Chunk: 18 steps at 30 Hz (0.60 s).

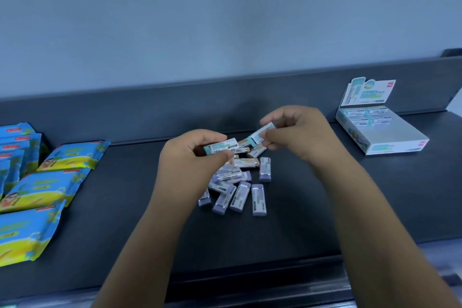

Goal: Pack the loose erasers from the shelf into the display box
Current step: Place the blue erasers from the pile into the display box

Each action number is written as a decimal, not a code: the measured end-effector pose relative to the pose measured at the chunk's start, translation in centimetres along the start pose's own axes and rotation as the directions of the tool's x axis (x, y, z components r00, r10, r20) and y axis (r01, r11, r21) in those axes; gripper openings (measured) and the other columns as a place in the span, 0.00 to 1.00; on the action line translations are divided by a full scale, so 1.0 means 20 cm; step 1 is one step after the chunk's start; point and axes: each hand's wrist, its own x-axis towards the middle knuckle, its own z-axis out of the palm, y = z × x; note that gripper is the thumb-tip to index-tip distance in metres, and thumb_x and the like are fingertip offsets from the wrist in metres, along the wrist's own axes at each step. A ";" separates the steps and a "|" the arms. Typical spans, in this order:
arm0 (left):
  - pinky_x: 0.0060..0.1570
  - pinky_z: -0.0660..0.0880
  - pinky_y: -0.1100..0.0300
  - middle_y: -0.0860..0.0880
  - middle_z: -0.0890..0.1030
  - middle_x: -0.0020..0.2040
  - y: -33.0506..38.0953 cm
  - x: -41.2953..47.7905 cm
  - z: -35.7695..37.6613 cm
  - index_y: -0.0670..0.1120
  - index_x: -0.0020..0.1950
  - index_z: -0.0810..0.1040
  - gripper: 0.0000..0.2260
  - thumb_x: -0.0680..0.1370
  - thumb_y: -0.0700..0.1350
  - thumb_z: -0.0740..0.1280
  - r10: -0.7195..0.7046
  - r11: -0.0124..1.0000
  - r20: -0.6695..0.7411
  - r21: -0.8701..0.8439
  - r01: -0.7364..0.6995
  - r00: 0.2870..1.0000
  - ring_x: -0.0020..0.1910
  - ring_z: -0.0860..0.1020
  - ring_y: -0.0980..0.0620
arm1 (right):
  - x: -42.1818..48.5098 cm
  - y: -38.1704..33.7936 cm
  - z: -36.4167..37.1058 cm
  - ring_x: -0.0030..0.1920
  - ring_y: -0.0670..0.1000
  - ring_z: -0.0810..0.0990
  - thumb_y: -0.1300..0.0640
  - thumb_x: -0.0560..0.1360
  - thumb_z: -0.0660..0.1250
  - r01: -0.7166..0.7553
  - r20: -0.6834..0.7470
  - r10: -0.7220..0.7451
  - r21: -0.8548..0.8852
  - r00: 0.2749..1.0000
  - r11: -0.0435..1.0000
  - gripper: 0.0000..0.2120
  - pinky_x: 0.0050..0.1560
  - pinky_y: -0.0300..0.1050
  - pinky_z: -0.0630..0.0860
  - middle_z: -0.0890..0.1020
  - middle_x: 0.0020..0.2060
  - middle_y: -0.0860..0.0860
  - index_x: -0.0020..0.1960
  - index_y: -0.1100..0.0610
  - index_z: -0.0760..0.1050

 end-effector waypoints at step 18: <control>0.35 0.75 0.69 0.53 0.86 0.43 0.06 -0.08 0.29 0.54 0.50 0.86 0.14 0.73 0.35 0.75 -0.015 1.000 0.041 -0.016 0.015 0.999 0.38 0.82 0.54 | -0.23 0.07 -0.28 0.38 0.49 0.84 0.66 0.68 0.79 0.004 -0.070 -0.010 -0.081 0.997 0.997 0.11 0.45 0.44 0.82 0.87 0.39 0.49 0.45 0.52 0.85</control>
